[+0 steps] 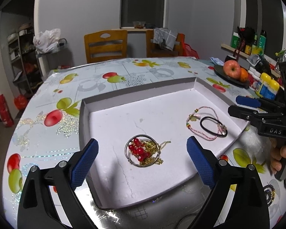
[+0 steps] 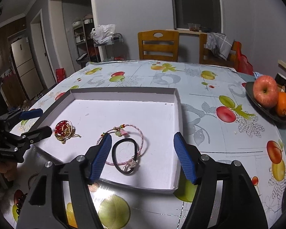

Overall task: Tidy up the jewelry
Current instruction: 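Withdraw both tools from the box back toward the jewelry pile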

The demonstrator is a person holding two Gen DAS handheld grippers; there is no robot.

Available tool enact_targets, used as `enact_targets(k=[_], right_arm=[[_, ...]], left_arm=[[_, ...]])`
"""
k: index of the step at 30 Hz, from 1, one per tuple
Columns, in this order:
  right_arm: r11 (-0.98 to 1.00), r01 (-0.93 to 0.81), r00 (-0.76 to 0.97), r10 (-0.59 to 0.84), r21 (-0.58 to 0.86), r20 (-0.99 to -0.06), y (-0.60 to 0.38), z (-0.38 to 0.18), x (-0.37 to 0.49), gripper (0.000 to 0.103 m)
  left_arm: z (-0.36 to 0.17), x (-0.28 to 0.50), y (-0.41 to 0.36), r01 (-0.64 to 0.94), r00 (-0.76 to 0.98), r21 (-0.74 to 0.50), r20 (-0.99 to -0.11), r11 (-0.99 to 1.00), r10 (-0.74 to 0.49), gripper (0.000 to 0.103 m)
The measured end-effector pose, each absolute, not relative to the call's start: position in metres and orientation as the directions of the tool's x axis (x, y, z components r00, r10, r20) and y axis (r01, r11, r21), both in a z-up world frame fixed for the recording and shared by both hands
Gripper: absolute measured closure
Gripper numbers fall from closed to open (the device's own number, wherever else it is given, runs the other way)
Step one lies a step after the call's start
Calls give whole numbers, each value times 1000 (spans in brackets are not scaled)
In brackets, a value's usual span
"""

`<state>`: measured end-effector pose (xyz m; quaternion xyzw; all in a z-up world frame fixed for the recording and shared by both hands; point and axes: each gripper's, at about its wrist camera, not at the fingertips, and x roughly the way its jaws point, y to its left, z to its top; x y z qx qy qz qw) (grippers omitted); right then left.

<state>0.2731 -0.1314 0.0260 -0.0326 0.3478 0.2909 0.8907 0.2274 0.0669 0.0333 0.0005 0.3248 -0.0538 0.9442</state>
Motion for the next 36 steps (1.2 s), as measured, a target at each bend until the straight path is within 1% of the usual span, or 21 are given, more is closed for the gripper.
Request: enact_targets(k=[3,5,8,9,11,13,17,24,30,36], right_arm=[[831,-536,605,500,147,-620,-135,29,270,33],[830,-541,613,498,135,-613,-136,31,265,23],[823,-549,602,511,146,-614,-143,36,258,16],[822,-549,600,513,150,-614,-145,38,257,15],[821,-550,598,515,153,-614,-149,42,253,11],[821,-553,597,509,142,-620,-152,45,245,7],[803,-574,567,530,159,-631,-156,48,230,6],[792,-592,549,532,150,-644,-165,51,197,6],[782,-603,536,542,156,-648,-174,45,164,6],[770,-609,505,561,190,-656,-185,37,142,6]], left_arm=[[39,224,72,85,802,-37,-591,996,-90,9],[46,220,73,78,801,-36,-593,996,-84,9],[58,206,71,92,814,-27,-573,995,-91,7],[61,201,69,98,815,-13,-572,995,-88,7],[65,192,66,92,821,19,-567,996,-65,7],[68,183,65,88,829,24,-557,996,-59,7],[68,163,67,77,827,-20,-557,997,-74,6],[60,131,63,67,826,-47,-558,997,-81,6],[49,111,52,102,808,-65,-576,993,-120,6],[37,96,38,155,768,-72,-618,985,-167,6]])
